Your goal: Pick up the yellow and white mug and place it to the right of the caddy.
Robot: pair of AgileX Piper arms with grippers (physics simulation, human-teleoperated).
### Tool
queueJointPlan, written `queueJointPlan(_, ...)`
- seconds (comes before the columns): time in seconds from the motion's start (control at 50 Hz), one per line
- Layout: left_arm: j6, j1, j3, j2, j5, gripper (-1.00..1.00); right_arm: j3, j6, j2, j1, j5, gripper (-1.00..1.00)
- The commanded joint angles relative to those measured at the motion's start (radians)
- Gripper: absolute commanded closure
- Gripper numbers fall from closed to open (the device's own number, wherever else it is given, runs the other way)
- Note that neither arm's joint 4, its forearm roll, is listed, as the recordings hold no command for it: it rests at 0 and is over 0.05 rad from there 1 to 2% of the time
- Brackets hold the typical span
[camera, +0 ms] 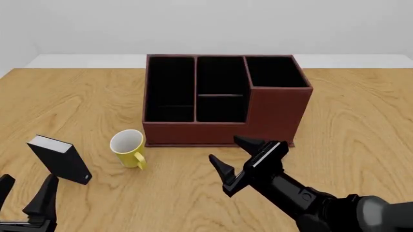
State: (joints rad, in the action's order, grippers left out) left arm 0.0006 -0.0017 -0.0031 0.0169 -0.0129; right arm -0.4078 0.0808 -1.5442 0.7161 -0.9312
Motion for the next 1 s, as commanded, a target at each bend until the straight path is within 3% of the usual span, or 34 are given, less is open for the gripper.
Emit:
queueJointPlan(0.02, 0.0, 0.0, 0.002, 0.005, -0.006, -1.0, -0.057, 0.012, -0.038, 0.023, 0.02, -1.0)
queueJointPlan(1.0, 0.0, 0.0, 0.003, 0.044, -0.046, -1.0, -0.347, 0.004, -0.312, 0.143, 0.081, -1.0)
